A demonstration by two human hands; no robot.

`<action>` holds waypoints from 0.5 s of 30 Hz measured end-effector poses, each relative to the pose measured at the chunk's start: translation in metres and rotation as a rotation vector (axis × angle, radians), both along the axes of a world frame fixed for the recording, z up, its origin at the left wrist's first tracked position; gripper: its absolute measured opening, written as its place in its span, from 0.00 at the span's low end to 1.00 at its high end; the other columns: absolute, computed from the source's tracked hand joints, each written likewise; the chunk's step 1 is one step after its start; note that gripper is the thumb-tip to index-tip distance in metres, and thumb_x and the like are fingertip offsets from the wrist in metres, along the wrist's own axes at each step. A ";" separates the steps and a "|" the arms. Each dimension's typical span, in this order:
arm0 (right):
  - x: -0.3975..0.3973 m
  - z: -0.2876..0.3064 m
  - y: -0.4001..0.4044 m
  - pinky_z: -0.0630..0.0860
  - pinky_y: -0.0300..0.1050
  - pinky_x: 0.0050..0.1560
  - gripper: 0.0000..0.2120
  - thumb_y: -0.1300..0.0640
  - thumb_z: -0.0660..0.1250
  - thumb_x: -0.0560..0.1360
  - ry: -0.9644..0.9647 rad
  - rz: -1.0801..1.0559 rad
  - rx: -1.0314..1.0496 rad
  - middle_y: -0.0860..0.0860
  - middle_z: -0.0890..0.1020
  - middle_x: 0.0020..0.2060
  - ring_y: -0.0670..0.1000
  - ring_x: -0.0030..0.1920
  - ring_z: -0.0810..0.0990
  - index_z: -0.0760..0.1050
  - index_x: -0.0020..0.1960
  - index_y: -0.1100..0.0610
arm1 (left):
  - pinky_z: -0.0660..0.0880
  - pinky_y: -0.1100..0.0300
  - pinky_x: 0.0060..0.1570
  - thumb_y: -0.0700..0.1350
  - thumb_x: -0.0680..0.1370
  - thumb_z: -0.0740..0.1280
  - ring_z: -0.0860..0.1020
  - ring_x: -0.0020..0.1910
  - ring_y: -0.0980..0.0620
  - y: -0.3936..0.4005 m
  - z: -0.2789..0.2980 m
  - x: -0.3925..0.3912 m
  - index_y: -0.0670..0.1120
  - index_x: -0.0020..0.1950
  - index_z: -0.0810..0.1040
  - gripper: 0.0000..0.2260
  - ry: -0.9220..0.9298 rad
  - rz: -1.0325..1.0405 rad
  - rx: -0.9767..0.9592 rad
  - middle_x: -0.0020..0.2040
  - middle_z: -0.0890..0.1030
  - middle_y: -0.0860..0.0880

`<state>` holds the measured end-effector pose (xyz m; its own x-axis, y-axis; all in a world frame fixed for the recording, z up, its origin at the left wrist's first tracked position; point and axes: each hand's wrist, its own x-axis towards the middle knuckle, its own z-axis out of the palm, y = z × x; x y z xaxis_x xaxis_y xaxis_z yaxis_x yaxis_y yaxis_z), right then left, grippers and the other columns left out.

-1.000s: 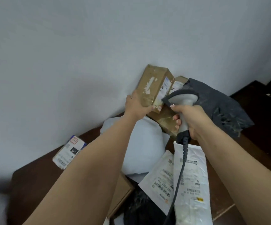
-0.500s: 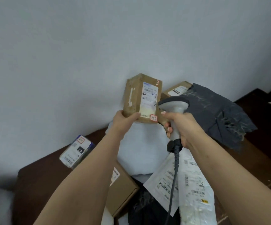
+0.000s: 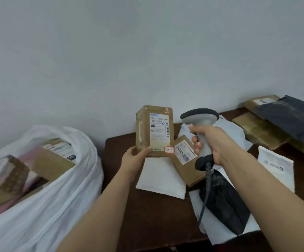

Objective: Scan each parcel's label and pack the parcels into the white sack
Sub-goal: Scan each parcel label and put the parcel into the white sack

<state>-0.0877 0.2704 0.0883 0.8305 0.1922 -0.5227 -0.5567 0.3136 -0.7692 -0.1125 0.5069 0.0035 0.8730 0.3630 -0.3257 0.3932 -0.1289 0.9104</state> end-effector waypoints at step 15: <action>-0.081 0.045 0.048 0.65 0.36 0.19 0.14 0.53 0.70 0.77 -0.157 0.191 -0.091 0.51 0.70 0.24 0.46 0.18 0.64 0.71 0.55 0.60 | 0.74 0.47 0.62 0.54 0.69 0.76 0.77 0.56 0.48 0.045 -0.004 -0.082 0.41 0.71 0.68 0.35 -0.006 0.172 -0.016 0.55 0.75 0.49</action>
